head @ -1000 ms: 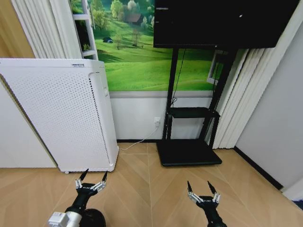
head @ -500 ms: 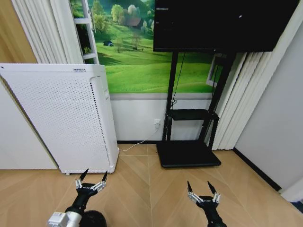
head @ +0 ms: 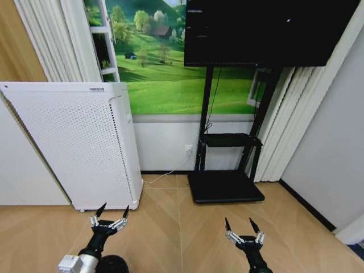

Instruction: Pick up the trash bin and place the garbage on the floor into it.

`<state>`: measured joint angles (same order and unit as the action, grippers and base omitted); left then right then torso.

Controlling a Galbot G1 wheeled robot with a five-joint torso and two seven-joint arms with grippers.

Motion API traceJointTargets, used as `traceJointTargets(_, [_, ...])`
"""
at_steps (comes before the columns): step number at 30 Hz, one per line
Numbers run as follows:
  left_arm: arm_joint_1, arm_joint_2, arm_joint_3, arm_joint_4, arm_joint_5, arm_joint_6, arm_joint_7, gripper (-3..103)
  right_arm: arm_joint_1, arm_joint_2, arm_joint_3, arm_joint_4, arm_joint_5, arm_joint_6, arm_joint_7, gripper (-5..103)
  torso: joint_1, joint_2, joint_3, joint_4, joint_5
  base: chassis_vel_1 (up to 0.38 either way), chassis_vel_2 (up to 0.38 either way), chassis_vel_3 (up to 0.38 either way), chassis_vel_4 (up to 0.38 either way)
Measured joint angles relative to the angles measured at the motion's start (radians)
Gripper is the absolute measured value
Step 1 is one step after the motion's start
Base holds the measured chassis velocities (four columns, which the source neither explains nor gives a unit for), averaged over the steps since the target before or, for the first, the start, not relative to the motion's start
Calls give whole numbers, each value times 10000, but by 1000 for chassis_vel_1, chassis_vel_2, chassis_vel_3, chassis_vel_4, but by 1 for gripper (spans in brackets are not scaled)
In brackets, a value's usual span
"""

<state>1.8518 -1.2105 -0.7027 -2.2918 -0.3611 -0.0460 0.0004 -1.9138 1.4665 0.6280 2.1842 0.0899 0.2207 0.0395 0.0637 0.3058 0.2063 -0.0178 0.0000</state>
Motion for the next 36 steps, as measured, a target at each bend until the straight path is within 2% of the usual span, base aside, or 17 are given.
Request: traceJointTargets(36, [0, 0, 0, 1, 0, 0, 0, 100, 0, 0, 0, 0, 0, 0, 0, 100, 501, 1434, 933, 0, 0, 0, 0, 0, 0])
